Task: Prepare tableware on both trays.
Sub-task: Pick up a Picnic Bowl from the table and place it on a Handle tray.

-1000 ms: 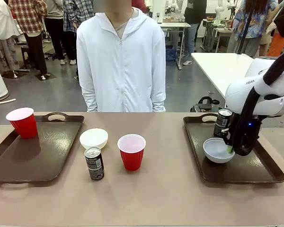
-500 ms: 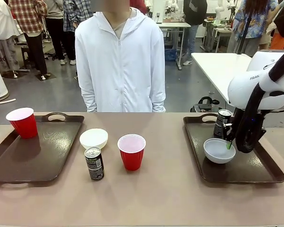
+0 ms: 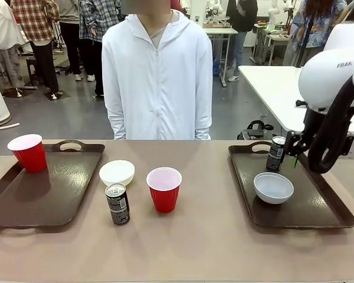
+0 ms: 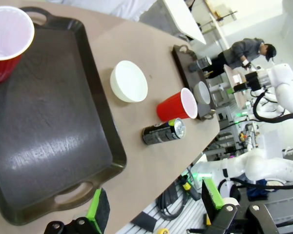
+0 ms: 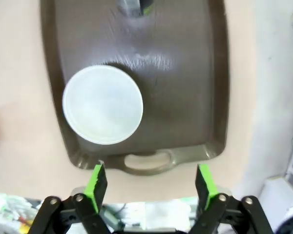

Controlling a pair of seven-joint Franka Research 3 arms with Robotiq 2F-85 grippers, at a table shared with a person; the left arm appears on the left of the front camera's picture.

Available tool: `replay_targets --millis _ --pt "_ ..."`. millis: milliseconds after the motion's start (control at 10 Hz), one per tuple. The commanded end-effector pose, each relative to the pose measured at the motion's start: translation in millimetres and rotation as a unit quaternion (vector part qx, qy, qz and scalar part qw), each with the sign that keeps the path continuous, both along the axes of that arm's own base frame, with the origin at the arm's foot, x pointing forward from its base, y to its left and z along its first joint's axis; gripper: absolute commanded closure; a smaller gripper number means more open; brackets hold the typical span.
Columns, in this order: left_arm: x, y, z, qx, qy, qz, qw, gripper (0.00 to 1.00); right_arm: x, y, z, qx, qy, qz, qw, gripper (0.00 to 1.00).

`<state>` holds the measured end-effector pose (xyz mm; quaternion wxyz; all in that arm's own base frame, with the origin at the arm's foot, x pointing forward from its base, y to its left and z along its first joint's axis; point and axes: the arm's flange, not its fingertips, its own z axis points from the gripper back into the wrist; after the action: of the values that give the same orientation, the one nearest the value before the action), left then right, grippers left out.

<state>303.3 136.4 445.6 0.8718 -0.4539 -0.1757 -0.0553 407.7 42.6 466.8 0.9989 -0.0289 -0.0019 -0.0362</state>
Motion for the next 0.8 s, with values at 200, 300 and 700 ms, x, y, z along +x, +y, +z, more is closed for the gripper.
replay_targets --millis 200,300,700 --pt "-1.0 0.5 0.4 -0.006 -0.004 -0.001 1.0 0.0 2.2 -0.8 -15.8 0.002 -0.006 -0.016 1.0 0.07" --pt "-1.0 0.5 0.4 -0.006 -0.004 -0.001 1.0 0.0 2.2 -0.8 -15.8 0.002 -0.006 -0.016 1.0 0.07" --pt "-1.0 0.5 0.4 -0.006 -0.004 -0.001 1.0 0.0 2.2 -0.8 -15.8 0.002 -0.006 -0.016 1.0 0.07"
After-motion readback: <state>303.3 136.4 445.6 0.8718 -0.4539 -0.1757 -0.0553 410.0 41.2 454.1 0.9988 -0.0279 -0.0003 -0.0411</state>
